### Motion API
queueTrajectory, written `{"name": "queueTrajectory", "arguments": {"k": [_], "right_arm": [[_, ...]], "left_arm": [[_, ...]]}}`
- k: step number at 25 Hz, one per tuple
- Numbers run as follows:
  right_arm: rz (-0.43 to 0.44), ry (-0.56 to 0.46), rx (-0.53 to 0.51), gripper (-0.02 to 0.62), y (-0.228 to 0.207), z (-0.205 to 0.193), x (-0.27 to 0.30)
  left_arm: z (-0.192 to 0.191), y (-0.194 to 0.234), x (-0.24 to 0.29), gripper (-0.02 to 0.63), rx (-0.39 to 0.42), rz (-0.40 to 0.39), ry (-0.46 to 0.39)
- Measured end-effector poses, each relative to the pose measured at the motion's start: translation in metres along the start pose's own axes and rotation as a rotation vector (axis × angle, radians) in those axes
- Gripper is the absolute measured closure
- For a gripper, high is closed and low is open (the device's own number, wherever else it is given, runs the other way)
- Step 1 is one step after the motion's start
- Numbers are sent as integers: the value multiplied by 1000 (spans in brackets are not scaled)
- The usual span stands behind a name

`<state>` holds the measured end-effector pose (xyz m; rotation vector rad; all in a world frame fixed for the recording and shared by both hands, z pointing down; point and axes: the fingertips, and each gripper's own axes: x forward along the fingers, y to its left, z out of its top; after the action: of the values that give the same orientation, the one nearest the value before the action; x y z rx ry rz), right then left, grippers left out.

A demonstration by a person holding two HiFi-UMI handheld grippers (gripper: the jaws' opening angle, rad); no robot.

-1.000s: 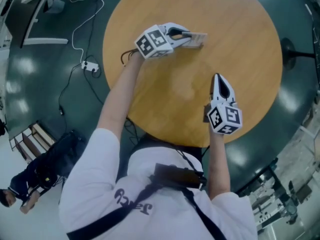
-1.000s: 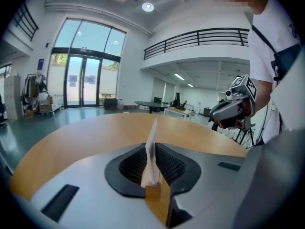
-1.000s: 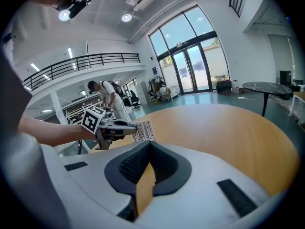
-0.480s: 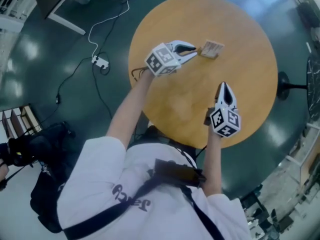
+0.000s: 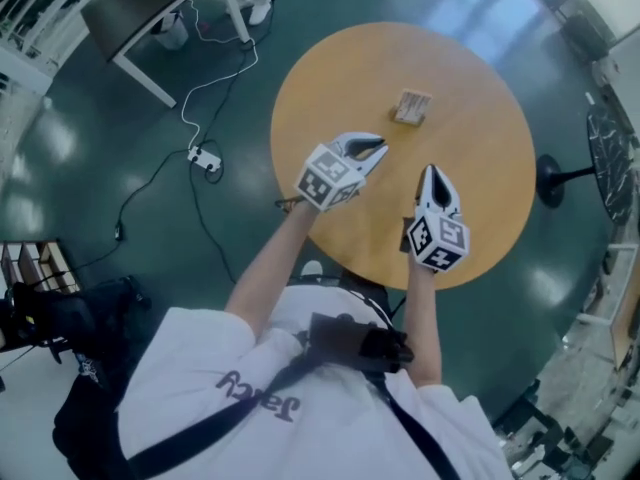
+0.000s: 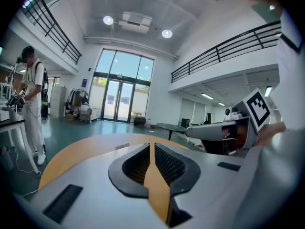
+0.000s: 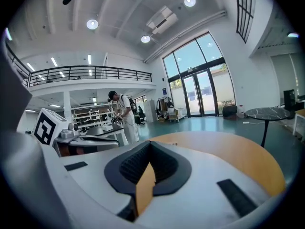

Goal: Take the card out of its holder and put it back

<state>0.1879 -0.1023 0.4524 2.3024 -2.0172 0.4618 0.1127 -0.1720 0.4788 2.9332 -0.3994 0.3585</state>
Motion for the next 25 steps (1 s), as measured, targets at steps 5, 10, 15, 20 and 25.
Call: {"name": "queueTrajectory", "arguments": {"k": [5, 10, 15, 20, 25], "right_arm": [[10, -46, -52, 577, 22, 14, -28], [-12, -71, -81, 577, 36, 18, -59], [-32, -84, -101, 577, 44, 23, -79], [-53, -91, -108, 577, 44, 25, -93], [-67, -103, -111, 577, 40, 25, -101]], "left_arm": [[24, -38, -30, 568, 37, -2, -86], [32, -53, -61, 584, 29, 72, -163], [34, -72, -73, 594, 22, 70, -210], [38, -90, -75, 594, 37, 58, -223], [40, -98, -73, 594, 58, 63, -233]]}}
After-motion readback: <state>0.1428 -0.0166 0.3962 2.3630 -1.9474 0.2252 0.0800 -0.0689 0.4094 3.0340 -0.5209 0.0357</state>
